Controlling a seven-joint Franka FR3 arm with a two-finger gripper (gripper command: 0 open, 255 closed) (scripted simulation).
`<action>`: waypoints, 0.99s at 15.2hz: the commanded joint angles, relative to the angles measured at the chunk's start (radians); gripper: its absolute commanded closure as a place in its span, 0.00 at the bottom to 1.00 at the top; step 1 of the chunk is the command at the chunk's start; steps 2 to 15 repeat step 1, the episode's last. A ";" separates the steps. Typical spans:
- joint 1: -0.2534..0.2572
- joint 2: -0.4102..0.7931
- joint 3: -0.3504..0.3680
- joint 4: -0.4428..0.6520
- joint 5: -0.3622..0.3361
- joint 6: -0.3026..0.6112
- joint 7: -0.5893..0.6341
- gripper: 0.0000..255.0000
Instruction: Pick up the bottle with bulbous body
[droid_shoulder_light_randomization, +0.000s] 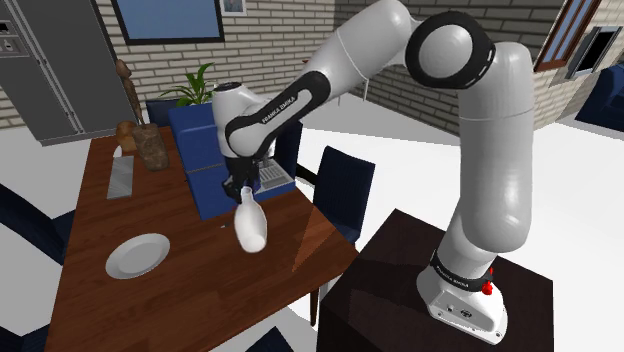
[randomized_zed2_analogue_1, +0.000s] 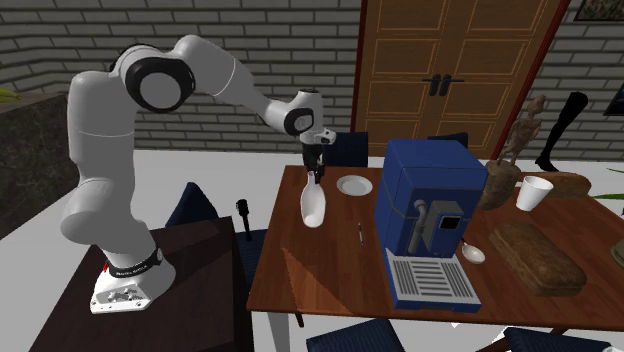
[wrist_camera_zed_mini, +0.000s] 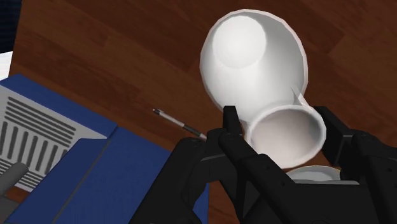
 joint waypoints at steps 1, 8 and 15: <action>0.000 -0.007 0.001 0.001 0.002 -0.008 -0.001 1.00; 0.000 -0.007 0.001 0.001 0.002 -0.008 -0.001 1.00; 0.000 -0.007 0.001 0.001 0.002 -0.008 -0.001 1.00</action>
